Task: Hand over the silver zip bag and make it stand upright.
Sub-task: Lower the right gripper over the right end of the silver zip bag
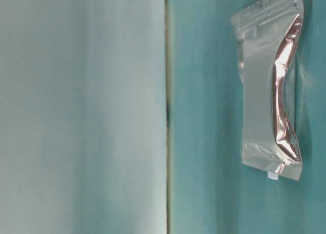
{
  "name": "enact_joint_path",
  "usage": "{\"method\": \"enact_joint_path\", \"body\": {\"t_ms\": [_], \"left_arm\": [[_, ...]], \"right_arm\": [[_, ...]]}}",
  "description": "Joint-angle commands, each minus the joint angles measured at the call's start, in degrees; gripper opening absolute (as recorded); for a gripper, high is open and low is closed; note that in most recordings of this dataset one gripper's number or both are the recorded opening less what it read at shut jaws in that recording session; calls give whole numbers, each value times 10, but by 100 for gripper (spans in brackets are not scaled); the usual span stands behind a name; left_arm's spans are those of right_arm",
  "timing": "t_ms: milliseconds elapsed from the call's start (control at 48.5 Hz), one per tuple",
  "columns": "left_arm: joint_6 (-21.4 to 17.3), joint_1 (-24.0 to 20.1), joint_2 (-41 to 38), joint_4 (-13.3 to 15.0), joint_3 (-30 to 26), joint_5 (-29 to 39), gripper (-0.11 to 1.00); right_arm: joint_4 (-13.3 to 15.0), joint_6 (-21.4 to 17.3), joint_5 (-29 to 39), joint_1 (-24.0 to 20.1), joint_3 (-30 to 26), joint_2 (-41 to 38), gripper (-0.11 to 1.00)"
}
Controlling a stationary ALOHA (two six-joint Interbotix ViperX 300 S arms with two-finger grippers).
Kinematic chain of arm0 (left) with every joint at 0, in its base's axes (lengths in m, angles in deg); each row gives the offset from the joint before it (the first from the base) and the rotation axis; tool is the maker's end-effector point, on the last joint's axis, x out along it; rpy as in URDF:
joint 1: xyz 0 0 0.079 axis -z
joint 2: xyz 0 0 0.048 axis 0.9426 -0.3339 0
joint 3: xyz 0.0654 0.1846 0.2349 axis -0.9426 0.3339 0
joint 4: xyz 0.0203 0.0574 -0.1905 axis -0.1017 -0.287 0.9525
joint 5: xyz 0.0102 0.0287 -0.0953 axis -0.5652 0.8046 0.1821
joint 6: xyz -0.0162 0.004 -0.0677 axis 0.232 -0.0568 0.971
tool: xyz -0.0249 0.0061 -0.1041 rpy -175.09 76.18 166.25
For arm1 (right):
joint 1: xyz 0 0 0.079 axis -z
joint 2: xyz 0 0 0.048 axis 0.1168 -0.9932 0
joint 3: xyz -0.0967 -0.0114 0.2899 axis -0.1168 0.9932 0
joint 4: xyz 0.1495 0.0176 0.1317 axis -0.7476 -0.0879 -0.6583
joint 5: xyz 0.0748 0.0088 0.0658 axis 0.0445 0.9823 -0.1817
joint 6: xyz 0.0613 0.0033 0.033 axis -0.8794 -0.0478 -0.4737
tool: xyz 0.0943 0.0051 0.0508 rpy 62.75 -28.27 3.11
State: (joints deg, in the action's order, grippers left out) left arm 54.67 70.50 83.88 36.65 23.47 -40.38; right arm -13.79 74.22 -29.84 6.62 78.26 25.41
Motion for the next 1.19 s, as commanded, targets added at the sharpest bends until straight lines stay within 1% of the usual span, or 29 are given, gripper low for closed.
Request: {"method": "enact_joint_path", "body": {"t_ms": [0, 41, 103, 165, 288, 330, 350, 371, 433, 515, 577, 659, 742, 865, 927, 1009, 1112, 1174], "left_arm": [[4, 6, -12, -4, -14, -1, 14], [2, 5, -11, -4, -16, 0, 12], [0, 3, -11, -4, -17, 0, 3], [-2, -1, -9, -4, -18, 0, -1], [-5, -1, -12, -4, -31, 16, -1], [-6, 0, -16, -4, -39, 36, -1], [-7, 1, -19, -4, -42, 45, -1], [-7, 2, -22, -4, -45, 54, -1], [-8, 3, -31, -4, -55, 78, -1], [-8, 1, -43, -5, -66, 95, -1], [-11, 2, -49, -5, -72, 98, -1], [-19, 4, -55, -5, -76, 100, -1], [-29, 4, -56, -5, -83, 98, -1], [-44, 4, -55, -5, -91, 98, -1], [-47, 4, -56, -5, -91, 99, -1], [-48, 4, -55, -5, -91, 98, -1], [-49, 4, -53, -5, -94, 98, -1], [-49, 1, -52, -5, -95, 98, -1]], "right_arm": [[-11, -4, -3, 4, -4, -6, 9], [-31, -12, 2, 5, -4, -8, 7], [-76, -37, 12, 8, -7, -10, 1], [-112, -61, 25, 13, -11, -11, 0], [-146, -101, 73, 13, -22, -17, 0], [-164, -123, 93, 13, -28, -22, 0], [-178, -136, 104, 13, -32, -25, 0], [-201, -157, 120, 16, -37, -29, 0], [-237, -202, 146, 23, -42, -42, 0], [-270, -254, 169, 25, -43, -68, 0], [-289, -286, 163, 25, -47, -91, 0], [-308, -323, 135, 27, -47, -122, 0], [-316, -345, 127, 27, -51, -154, 0], [-325, -383, 189, 25, -65, -215, 0], [-325, -396, 194, 23, -76, -241, 0], [-324, -397, 166, 22, -80, -261, 0], [-323, -403, 93, 16, -73, -281, 0], [-325, -407, 66, 12, -67, -288, 1]]}}
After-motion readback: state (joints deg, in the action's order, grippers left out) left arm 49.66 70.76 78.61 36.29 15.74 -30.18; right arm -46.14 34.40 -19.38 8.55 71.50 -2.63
